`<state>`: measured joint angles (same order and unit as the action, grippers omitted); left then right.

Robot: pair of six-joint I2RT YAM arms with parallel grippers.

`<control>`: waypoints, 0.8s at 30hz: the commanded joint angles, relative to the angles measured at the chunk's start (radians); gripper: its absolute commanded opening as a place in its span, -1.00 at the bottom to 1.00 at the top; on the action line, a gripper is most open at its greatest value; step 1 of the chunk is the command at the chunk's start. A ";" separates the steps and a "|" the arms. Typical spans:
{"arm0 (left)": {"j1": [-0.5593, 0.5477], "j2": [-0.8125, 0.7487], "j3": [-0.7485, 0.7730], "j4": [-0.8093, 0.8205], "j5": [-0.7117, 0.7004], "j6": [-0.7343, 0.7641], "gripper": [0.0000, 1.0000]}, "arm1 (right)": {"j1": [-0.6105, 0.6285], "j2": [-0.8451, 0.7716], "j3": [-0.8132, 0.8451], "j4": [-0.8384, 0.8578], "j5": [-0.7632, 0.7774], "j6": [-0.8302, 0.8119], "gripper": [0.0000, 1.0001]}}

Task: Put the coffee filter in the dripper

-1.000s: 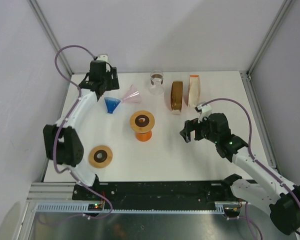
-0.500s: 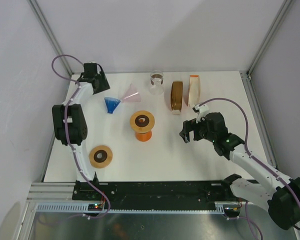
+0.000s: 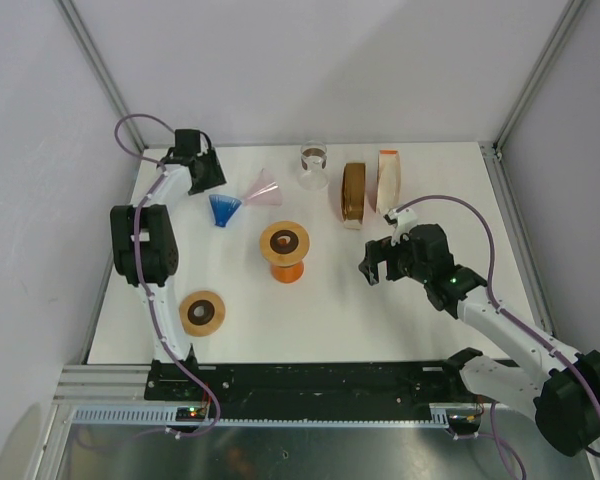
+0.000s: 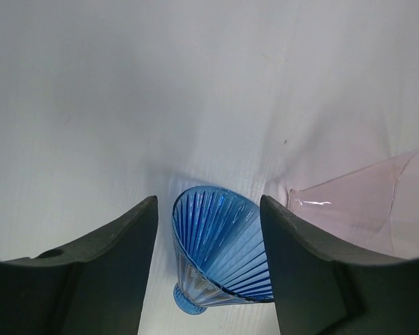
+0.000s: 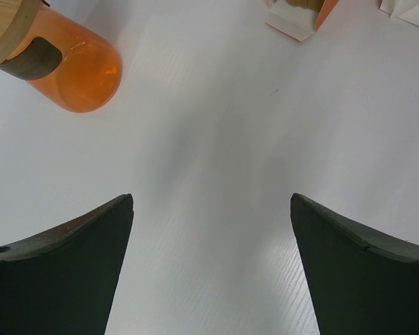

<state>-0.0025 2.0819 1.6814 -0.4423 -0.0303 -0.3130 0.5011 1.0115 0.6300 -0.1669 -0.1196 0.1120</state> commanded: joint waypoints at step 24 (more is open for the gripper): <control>-0.001 -0.163 -0.180 -0.095 0.063 0.173 -0.39 | 0.002 -0.028 0.034 0.017 0.015 -0.031 0.99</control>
<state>-0.0025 2.0121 1.5295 -0.5198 0.0311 -0.2153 0.5011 1.0058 0.6300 -0.1608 -0.1173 0.0956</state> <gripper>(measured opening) 0.327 0.993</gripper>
